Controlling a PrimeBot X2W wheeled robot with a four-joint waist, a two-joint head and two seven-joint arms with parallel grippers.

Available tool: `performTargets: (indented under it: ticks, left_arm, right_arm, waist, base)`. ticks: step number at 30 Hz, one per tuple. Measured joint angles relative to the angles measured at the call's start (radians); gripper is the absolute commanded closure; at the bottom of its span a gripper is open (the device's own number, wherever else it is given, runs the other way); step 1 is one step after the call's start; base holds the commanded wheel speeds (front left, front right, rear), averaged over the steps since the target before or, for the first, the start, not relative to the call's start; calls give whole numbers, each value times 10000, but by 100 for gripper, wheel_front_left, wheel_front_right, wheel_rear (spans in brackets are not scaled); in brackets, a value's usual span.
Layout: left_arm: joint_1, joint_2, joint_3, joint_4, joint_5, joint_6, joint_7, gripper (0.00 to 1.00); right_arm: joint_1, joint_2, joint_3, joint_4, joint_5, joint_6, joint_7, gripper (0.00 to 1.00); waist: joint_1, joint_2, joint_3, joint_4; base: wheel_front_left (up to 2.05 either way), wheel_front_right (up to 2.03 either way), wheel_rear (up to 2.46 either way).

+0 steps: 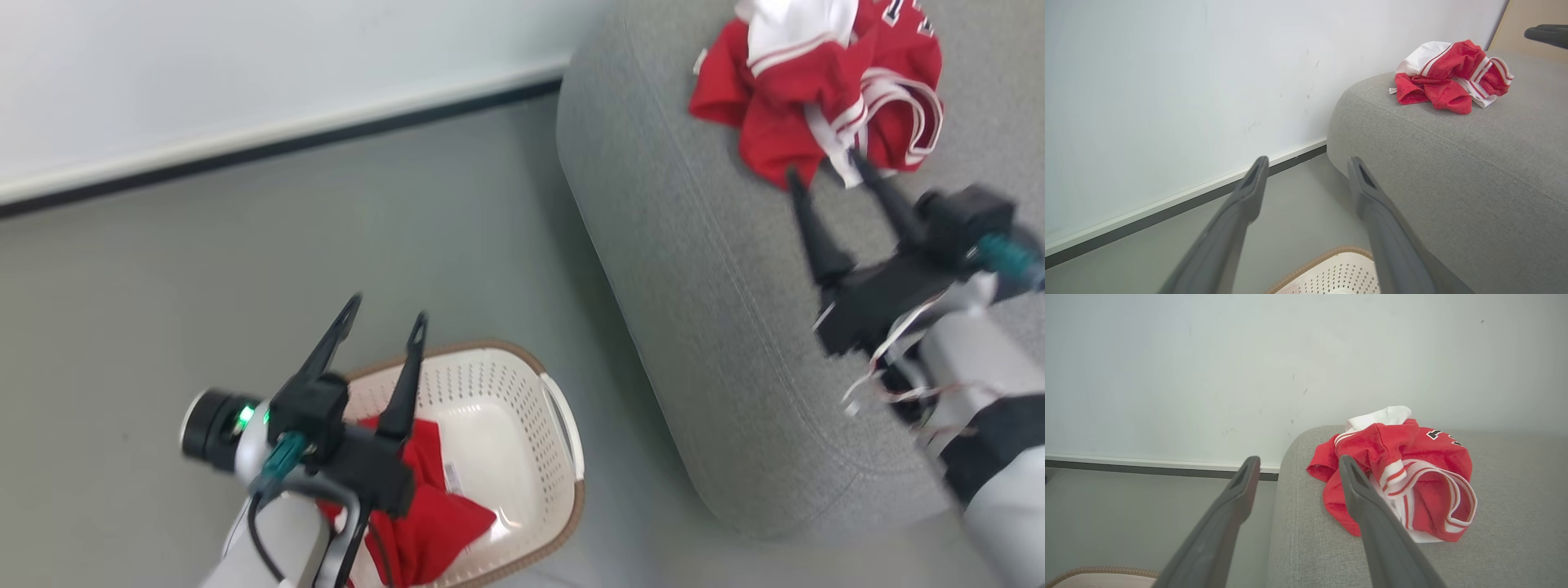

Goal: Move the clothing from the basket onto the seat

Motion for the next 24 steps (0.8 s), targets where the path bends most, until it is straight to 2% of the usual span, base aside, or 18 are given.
performTargets:
  ticks: [6, 17, 24]
  left_arm:
    - [844, 67, 447, 176, -261, 94, -33, 0]
    - [2515, 159, 1645, 176, -727, 265, -86, 0]
    - [3942, 309, 2569, -560, -974, 349, -86, 0]
  right_arm:
    - [1209, 253, 17, -512, -102, -224, 0, 0]
    - [3523, 439, -349, -1582, -107, -1089, 0, 0]
    - [4662, 575, -328, -2627, -535, -1557, 0, 0]
  waist:
    - [1, 0, -767, 241]
    - [1, 0, -2139, 955]
    - [0, 0, -3008, 1338]
  base:
    - [0, 0, 0]
    - [0, 0, 0]
    - [0, 0, 0]
